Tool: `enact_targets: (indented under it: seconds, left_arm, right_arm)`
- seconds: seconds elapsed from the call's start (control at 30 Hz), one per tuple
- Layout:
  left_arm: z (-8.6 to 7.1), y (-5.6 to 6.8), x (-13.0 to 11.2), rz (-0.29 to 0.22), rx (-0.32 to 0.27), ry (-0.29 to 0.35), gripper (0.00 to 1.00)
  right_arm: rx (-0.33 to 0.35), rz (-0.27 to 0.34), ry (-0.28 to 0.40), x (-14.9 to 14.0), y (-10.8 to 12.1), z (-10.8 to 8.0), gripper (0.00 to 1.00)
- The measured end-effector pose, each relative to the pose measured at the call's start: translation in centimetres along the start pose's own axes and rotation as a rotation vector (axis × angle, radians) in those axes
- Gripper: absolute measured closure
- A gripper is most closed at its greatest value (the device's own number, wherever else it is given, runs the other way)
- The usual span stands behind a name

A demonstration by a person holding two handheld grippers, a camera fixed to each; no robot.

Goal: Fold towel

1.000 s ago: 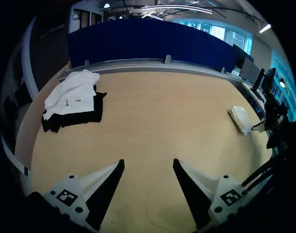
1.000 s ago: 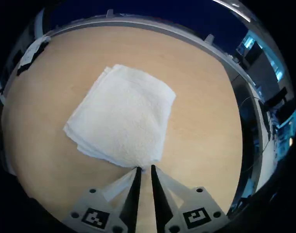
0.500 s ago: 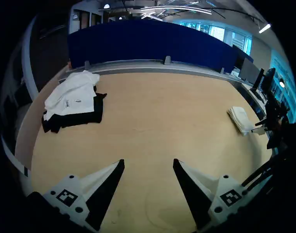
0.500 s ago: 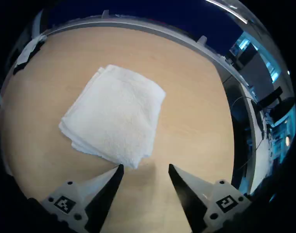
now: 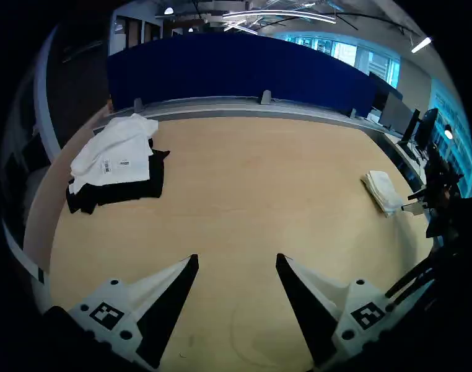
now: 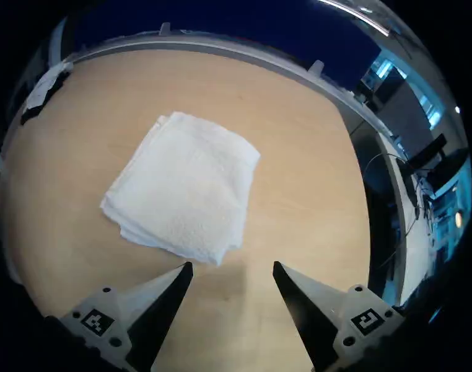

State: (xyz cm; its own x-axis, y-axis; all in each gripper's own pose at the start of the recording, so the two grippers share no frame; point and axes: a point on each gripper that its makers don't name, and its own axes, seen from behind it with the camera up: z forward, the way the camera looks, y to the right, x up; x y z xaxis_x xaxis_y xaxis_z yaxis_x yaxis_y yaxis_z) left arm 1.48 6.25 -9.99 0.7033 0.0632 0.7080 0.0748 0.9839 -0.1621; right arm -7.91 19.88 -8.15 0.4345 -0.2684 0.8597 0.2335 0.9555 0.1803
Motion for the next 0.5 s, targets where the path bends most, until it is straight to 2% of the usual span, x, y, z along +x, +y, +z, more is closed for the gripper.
enact_targets:
  seconds: [0.27, 0.5]
  left_arm:
    - [0.3, -0.1, 0.4, -0.001, -0.006, 0.009, 0.07]
    - [0.7, 0.2, 1.4, -0.005, -0.014, 0.033, 0.07]
  right_arm:
    - [0.008, 0.054, 0.107, 2.9, -1.2, -2.2, 0.0]
    - [0.021, 0.143, 0.28, 7.4, -2.8, -5.3, 0.0]
